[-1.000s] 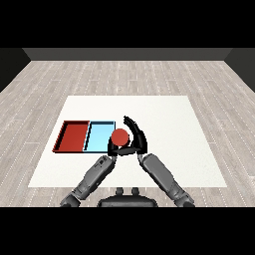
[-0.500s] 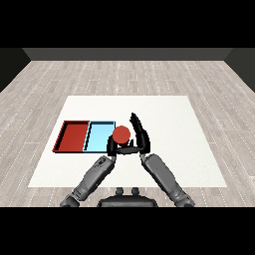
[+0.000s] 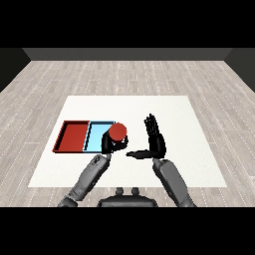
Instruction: Pick the red can and put it in the red box
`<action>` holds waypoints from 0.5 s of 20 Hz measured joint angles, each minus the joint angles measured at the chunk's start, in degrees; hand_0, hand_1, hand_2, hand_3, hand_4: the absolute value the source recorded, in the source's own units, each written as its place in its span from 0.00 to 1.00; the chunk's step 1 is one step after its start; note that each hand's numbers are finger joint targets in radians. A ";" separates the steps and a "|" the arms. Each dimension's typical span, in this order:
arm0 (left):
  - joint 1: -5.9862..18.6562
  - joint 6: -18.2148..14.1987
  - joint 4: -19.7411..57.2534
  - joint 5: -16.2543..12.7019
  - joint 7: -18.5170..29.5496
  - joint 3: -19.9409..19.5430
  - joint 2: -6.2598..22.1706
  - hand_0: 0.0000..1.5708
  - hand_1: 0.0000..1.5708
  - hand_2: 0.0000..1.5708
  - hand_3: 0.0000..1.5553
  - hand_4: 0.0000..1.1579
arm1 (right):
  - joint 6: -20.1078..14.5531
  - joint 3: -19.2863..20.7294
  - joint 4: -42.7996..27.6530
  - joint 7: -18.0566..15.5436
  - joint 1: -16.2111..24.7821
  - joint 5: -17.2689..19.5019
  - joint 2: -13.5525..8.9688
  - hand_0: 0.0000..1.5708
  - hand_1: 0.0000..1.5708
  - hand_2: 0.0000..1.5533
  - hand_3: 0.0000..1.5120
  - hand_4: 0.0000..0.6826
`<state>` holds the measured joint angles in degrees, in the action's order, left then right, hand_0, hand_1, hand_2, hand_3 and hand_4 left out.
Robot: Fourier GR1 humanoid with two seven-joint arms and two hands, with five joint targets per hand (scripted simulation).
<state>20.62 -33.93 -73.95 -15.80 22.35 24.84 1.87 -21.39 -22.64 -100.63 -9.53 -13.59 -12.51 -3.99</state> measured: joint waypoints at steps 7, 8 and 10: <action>0.11 2.38 -2.21 0.15 -2.59 -7.12 6.72 1.00 1.00 1.00 0.95 0.98 | 5.33 5.70 -6.37 -2.23 9.31 -3.59 -5.27 0.00 0.00 0.00 0.00 0.00; 0.28 2.25 -3.01 0.32 -3.85 -8.05 8.02 1.00 1.00 1.00 0.96 0.97 | 6.20 6.96 -6.95 -2.32 10.20 -4.55 -6.03 0.00 0.00 0.00 0.00 0.00; 0.83 2.24 -3.28 0.95 -5.50 -9.75 9.96 1.00 1.00 1.00 0.96 0.96 | 6.14 7.53 -7.64 -2.50 12.46 -4.39 -6.19 0.00 0.00 0.00 0.00 0.00</action>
<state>21.45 -31.69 -77.23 -14.85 16.85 15.09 11.83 -15.25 -15.11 -108.27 -12.03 -1.13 -16.90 -10.18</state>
